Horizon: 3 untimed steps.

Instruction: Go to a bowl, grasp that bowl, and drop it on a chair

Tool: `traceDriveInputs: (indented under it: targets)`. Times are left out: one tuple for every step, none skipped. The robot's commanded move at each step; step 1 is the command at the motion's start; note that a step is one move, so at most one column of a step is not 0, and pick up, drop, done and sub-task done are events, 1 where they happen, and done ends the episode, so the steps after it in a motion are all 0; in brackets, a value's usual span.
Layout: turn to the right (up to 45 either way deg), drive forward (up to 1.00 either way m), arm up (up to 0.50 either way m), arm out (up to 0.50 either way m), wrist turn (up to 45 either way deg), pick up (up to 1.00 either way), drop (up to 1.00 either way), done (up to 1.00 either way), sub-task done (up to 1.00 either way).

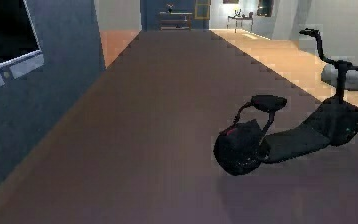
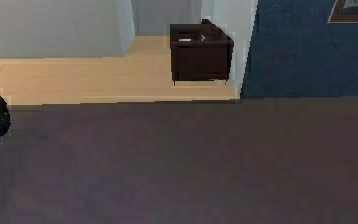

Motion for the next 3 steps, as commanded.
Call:
traceDriveInputs:
  targets:
    - [-12.0,0.00,0.00,0.00,0.0,0.00,0.00,0.00,0.00]
    - [0.0,1.00,0.00,0.00,0.0,0.00,0.00,0.00,0.00]
    - [0.0,1.00,0.00,0.00,0.0,0.00,0.00,0.00,0.00]
